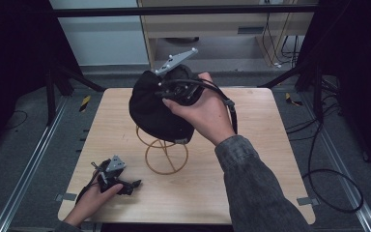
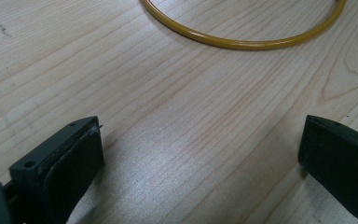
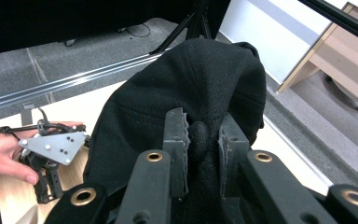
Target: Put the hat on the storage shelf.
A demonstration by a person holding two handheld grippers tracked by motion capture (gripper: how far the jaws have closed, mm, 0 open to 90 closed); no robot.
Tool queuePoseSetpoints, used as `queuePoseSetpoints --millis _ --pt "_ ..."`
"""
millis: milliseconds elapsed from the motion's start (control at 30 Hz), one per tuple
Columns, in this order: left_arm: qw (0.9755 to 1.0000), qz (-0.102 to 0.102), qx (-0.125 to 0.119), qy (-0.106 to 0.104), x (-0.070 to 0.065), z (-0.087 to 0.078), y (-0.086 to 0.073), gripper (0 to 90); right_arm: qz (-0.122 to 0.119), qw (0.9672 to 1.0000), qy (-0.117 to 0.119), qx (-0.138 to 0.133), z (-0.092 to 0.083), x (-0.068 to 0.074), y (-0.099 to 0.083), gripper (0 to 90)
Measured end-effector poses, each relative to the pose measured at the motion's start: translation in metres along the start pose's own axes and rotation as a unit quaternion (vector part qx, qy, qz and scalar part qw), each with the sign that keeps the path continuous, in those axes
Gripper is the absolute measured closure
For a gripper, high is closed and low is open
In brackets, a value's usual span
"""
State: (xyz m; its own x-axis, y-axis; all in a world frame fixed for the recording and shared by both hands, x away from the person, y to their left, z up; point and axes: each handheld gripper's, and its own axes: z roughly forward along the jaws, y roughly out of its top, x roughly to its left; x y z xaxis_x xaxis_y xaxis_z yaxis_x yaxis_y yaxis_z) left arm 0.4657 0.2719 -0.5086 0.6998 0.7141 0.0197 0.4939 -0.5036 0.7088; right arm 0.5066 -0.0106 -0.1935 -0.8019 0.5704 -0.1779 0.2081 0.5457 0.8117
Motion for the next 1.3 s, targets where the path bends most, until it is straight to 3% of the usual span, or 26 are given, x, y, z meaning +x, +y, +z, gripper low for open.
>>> queuePoseSetpoints --millis 500,1300 --pt "1.0 0.001 0.0 0.0 0.0 0.0 0.0 0.0 0.013 0.9996 0.005 0.024 0.021 -0.008 0.0 76.9" --pt "1.0 0.0 0.0 0.0 0.0 0.0 0.0 0.0 0.01 0.9987 0.02 0.046 0.043 0.0 0.002 76.1"
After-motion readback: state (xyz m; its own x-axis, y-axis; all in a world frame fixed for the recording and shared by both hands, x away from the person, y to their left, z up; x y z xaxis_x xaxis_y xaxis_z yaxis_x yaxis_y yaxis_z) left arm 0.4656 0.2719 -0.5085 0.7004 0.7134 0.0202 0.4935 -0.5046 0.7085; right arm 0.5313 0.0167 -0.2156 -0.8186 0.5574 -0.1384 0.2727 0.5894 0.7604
